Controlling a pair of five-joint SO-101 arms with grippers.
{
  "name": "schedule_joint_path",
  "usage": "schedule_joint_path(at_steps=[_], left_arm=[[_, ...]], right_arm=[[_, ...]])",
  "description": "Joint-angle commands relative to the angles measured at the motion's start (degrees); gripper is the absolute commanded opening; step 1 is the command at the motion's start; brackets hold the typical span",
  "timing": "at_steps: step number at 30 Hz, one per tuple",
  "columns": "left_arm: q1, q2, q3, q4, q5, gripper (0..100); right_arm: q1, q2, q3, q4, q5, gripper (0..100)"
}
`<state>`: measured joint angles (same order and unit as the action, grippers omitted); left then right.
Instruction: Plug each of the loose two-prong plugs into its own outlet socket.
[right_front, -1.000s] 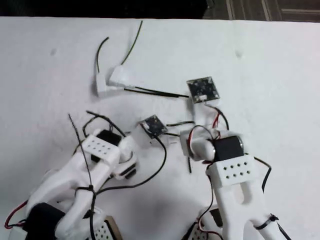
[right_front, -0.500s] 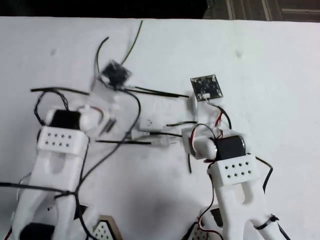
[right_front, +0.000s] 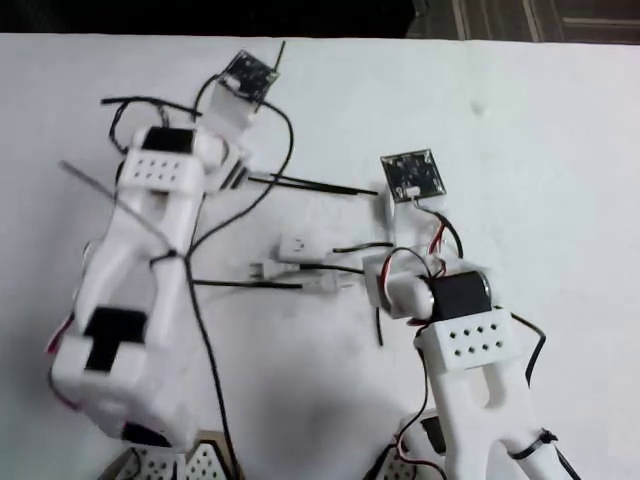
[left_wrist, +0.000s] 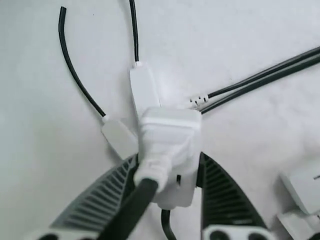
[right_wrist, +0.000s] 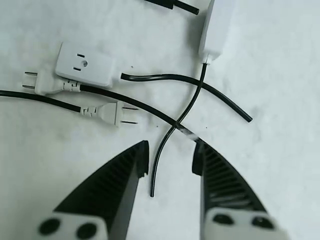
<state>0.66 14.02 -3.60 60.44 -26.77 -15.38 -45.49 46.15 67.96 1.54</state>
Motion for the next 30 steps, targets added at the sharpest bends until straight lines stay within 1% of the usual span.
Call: schedule_joint_path(at_steps=[1,2,4,8,12,17,19,22,23,26,30], left_arm=[[-1.89,2.95,-9.93,3.16,1.85,27],[-2.07,3.38,-11.43,4.75,3.96,30],[-2.15,3.38,-14.24,8.62,5.45,33],[-1.71,3.38,-20.66,18.02,2.64,32],[-1.8,3.38,-28.31,27.16,2.64,32],[-1.63,3.38,-36.92,40.53,2.73,31],[-1.71,3.38,-37.8,41.85,2.81,27],[-2.07,3.38,-35.43,41.85,2.29,20],[-1.89,3.38,-34.02,41.85,2.2,18],[-1.54,1.45,-29.89,41.85,1.32,18],[-1.45,-7.69,-23.74,41.41,1.58,18]], right_arm=[[0.22,-1.27,0.18,-1.36,0.0,14.0],[0.22,-1.27,0.35,-1.36,0.0,14.0],[0.13,-1.27,0.35,-1.36,0.0,14.0],[0.13,-1.27,0.35,-1.36,0.18,14.0],[-0.13,-1.27,0.44,-1.36,0.26,14.0],[-3.12,-1.27,2.02,-1.27,0.44,14.0],[-4.18,-1.27,2.37,-1.27,0.44,14.0],[-5.41,-1.27,3.25,-1.27,0.88,14.0],[-5.76,-1.27,3.34,-1.1,2.2,14.0],[-6.02,-1.27,4.22,-1.01,5.98,14.0],[-6.02,-1.27,4.84,-1.01,10.37,14.1]])
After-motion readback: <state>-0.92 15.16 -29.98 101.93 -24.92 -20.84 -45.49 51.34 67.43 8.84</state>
